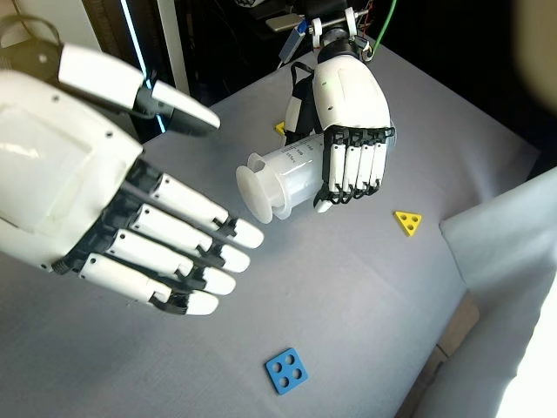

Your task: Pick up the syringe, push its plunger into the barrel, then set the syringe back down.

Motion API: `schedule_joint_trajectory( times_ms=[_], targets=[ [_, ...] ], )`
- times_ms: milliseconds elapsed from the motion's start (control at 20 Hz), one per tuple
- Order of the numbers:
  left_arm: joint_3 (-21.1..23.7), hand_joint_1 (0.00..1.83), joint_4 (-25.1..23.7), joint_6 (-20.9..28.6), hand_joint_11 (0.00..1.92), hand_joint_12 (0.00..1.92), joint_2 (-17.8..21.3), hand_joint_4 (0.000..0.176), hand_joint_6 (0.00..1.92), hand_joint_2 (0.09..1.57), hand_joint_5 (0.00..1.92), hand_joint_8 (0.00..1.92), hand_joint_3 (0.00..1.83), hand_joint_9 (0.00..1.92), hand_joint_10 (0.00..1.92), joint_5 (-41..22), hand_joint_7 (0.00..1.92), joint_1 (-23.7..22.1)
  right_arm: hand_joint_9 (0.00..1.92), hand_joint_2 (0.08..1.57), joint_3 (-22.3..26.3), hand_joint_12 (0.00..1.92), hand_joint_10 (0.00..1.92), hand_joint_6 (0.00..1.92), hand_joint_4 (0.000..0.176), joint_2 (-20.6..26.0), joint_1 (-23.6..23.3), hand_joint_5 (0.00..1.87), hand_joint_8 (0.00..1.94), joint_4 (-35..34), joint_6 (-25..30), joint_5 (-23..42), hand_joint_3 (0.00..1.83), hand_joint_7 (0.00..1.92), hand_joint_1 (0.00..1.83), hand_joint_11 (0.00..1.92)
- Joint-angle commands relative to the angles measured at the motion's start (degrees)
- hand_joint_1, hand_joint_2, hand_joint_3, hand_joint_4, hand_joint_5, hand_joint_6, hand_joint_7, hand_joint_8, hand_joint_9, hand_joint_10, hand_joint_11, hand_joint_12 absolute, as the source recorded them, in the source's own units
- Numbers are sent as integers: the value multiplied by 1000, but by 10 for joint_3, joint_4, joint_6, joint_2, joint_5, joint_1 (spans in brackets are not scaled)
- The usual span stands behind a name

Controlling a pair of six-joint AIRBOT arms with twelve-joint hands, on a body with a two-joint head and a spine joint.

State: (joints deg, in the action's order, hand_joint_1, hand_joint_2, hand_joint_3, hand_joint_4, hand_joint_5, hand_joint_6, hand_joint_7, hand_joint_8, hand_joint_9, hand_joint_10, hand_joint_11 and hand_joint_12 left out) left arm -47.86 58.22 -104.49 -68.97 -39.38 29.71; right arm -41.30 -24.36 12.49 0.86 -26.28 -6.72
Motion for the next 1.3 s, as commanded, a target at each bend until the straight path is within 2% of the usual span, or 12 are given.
schedule_joint_trajectory(
  times_ms=[0,150,350,400,550,750,850,950,1250],
  targets=[
    [-1,1331,-54,10,500,1545,-6,0,1090,1257,753,1577,2,610,1676,-38,688,-1,217,1228,3,503,2,3,0,1,-5,304,2,-3,-25,71,1,283,0,0],
    [1,1334,-79,29,492,1545,-9,0,1077,1251,756,1543,0,623,1672,-45,706,24,218,1227,3,517,2,2,0,0,-7,307,1,-3,-57,82,0,284,0,0],
    [0,1331,-108,54,495,1538,-15,0,1089,1257,762,1588,1,613,1668,-53,674,53,205,1227,3,477,1,2,0,-11,-7,286,2,-3,-196,95,0,266,0,0],
    [0,1336,-112,57,506,1528,-18,0,1058,1245,780,1545,0,634,1645,-55,702,59,225,1227,3,528,6,5,0,-11,-7,306,5,-3,-206,96,0,291,0,0],
    [-2,1337,-122,63,496,1539,-24,0,1051,1243,780,1531,1,633,1657,-60,705,73,219,1226,3,511,1,2,0,-12,-7,303,1,-2,-216,106,0,286,0,0],
    [-8,1331,-155,95,494,1566,-34,0,1064,1258,764,1575,0,611,1695,-67,673,96,215,1227,3,502,1,3,0,-12,-8,303,2,3,-236,112,0,280,0,0],
    [-9,1339,-172,115,510,1520,-39,0,1058,1237,790,1519,0,652,1621,-73,714,110,220,1228,4,525,1,3,0,-12,-9,311,1,51,-236,119,0,291,0,0],
    [-8,1339,-184,132,506,1517,-43,0,1060,1237,782,1515,0,653,1627,-78,717,123,223,1227,4,526,2,4,0,-12,-9,315,2,68,-236,122,0,295,0,0],
    [-8,1334,-195,157,499,1531,-46,0,1085,1250,753,1546,0,629,1657,-89,705,139,229,1224,5,555,3,2,0,-13,-8,317,2,72,-236,124,0,296,0,0]
  ],
)
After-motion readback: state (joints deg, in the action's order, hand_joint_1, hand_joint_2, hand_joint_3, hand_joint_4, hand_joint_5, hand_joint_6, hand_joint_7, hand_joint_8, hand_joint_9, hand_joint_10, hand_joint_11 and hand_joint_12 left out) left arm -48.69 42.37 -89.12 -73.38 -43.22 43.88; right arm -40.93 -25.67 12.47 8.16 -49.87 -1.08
